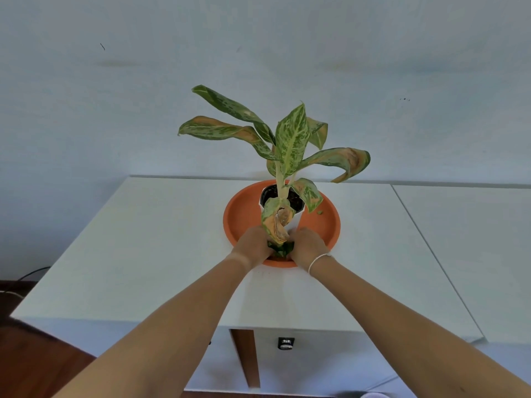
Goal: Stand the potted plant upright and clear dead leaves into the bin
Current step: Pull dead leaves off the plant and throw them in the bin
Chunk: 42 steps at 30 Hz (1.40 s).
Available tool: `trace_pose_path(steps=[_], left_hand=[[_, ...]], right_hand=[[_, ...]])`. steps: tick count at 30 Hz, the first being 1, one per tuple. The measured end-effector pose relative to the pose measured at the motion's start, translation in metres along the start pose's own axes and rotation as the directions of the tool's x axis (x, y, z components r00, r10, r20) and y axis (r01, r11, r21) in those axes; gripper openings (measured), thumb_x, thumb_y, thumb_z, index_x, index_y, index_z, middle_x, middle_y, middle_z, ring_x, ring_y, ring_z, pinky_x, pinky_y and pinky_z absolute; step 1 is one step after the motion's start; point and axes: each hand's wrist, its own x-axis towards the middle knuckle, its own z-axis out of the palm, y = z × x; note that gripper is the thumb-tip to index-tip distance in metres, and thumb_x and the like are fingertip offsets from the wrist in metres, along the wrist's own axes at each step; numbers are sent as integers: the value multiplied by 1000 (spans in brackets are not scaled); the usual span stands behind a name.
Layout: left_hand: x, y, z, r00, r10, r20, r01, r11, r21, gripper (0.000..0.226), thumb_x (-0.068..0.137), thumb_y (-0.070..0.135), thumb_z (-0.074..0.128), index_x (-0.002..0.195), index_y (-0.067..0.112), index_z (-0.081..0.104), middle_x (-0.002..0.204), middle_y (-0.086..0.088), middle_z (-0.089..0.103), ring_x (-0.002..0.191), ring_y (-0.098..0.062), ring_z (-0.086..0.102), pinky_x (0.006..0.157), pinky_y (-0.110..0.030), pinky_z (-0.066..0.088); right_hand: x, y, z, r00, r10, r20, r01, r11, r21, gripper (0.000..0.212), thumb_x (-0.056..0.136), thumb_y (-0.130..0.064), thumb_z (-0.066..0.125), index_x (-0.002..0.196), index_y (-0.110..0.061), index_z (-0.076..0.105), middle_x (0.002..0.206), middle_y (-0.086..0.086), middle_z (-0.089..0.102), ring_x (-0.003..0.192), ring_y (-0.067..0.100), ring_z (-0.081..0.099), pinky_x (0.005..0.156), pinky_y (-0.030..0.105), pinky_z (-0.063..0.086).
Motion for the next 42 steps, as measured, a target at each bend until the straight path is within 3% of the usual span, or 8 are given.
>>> trace_pose_path(steps=[9,14,16,20,24,29,37,42], left_hand=[[-11,7,-7,999,38,-8,-38,999,24,24,92,0,46,103,0,68,103,-18,68,70,-15,49,46,-12,33],[-8,3,-13,998,-38,-45,29,980,-197,19,91,5,54,101,-3,67,84,-10,62,74,-16,50,47,-9,32],[-9,2,-17,996,-90,-26,76,942,-327,19,90,5,56,100,-8,67,65,-2,53,59,-12,45,40,-8,32],[-5,-2,-23,971,-199,129,233,688,-687,18,94,2,49,101,-2,64,77,-6,58,65,-11,50,56,-16,44],[-12,5,-28,923,-302,240,336,326,-884,36,93,-6,30,65,11,45,64,-4,40,56,-13,34,53,-21,31],[-23,3,-29,892,-385,238,307,130,-943,29,80,0,22,59,12,38,53,0,36,47,-12,24,41,-18,21],[-22,-1,-32,897,-314,310,365,134,-921,49,85,53,45,53,18,31,51,6,24,37,-8,19,32,-13,15],[-22,2,-30,920,-312,237,314,228,-922,29,86,18,45,58,15,39,59,1,36,47,-9,31,32,-13,27]], right_hand=[[3,4,7,1000,15,14,-17,990,137,33,90,-1,42,102,-1,73,106,13,72,84,25,60,68,28,41],[3,16,-7,984,175,43,-172,845,507,22,87,-4,58,104,2,72,91,12,66,82,22,54,63,25,43],[2,22,-13,962,241,125,-255,648,718,28,86,-4,63,111,8,66,94,16,62,82,22,52,66,27,45],[-7,22,-23,930,131,345,-311,-223,924,18,91,11,48,106,12,59,87,11,59,72,17,55,49,17,54],[-15,22,-31,904,57,423,-339,-505,794,21,96,8,39,84,0,54,84,10,54,71,18,50,60,23,46],[-25,20,-29,888,54,458,-321,-641,697,26,91,-1,24,78,-5,47,75,7,43,60,19,36,55,24,33],[-22,31,-24,873,79,482,-348,-590,728,29,88,-28,38,63,-11,39,60,2,34,38,14,35,30,10,25],[-17,40,-23,881,99,462,-348,-525,777,26,92,-16,44,67,-12,37,63,1,34,25,10,35,26,11,25]])
